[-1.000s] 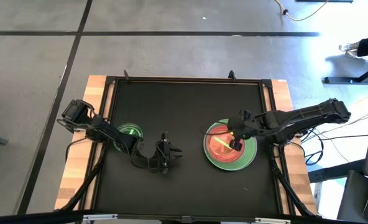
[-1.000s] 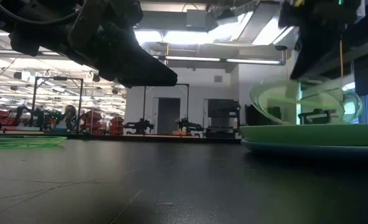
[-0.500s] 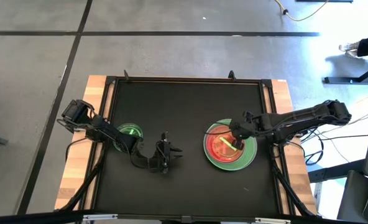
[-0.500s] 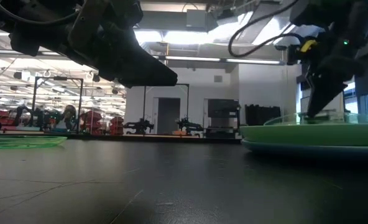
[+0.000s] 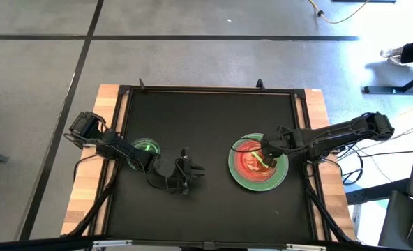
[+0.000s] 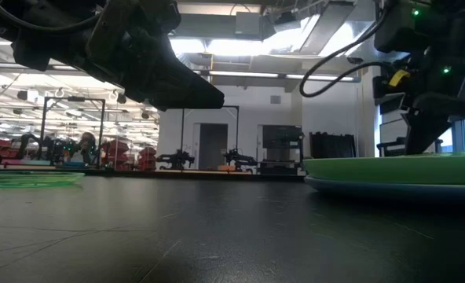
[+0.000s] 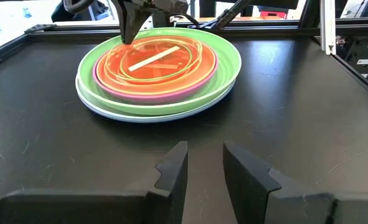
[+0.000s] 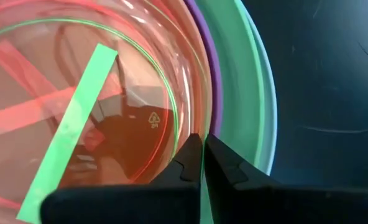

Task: Stack plastic plates
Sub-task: Stack the bottom green transparent plate on top of the red transparent plate, then stack the green transparent plate on top of the green transparent plate

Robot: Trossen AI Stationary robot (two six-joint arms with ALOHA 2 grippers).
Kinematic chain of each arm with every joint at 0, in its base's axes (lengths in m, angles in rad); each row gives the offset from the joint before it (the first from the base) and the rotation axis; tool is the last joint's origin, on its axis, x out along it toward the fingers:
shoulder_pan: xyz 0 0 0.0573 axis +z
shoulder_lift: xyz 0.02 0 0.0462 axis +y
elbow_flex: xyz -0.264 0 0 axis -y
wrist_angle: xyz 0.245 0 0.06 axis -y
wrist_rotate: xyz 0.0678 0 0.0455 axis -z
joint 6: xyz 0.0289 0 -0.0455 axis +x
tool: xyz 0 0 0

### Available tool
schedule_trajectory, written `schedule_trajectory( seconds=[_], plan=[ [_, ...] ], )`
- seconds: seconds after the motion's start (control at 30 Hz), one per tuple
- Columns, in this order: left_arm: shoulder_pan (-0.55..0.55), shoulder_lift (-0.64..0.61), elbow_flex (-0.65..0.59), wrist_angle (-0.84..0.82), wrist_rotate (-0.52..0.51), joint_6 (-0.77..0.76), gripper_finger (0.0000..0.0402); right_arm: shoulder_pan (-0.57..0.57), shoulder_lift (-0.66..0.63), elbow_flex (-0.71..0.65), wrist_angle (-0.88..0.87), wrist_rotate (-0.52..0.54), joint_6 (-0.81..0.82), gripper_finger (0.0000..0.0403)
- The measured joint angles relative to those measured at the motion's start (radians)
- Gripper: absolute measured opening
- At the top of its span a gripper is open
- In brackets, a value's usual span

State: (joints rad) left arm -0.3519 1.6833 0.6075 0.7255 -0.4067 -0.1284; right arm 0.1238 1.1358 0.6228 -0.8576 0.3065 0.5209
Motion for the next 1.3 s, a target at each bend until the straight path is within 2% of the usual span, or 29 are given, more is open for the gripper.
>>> schedule_trajectory(
  seconds=[0.47, 0.57, 0.73, 0.87, 0.97, 1.07, 1.17, 1.3],
  plan=[
    [0.0, 0.0, 0.0, 0.0, 0.0, 0.0, 0.0095, 0.0, 0.0, 0.0, 0.114, -0.012, -0.008, 0.0009],
    [0.0, 0.0, 0.0, 0.0, 0.0, 0.0, 0.0095, 0.0, 0.0, 0.0, 0.113, -0.019, -0.009, 0.0037],
    [0.0, -0.001, 0.0, -0.016, 0.0, 0.0, 0.0095, 0.0, 0.0, 0.0, 0.114, -0.023, -0.051, 0.0105],
    [-0.014, -0.052, 0.0, -0.057, 0.003, 0.0, 0.0095, 0.0, 0.001, 0.047, 0.069, -0.038, -0.074, 0.0141],
    [-0.027, -0.134, 0.001, -0.162, -0.004, -0.042, 0.0095, 0.001, 0.001, 0.1, 0.08, -0.038, -0.107, 0.0154],
    [-0.041, -0.227, 0.011, -0.333, -0.071, -0.129, 0.0095, 0.011, 0.0, 0.152, 0.141, -0.022, -0.151, 0.0158],
    [-0.062, -0.294, 0.068, -0.631, -0.131, -0.236, 0.0095, 0.05, 0.0, 0.162, 0.225, 0.016, -0.198, 0.0158],
    [-0.076, -0.307, 0.201, -1.066, -0.164, -0.438, 0.0095, 0.117, 0.0, 0.162, 0.315, 0.049, -0.224, 0.0159]
  ],
)
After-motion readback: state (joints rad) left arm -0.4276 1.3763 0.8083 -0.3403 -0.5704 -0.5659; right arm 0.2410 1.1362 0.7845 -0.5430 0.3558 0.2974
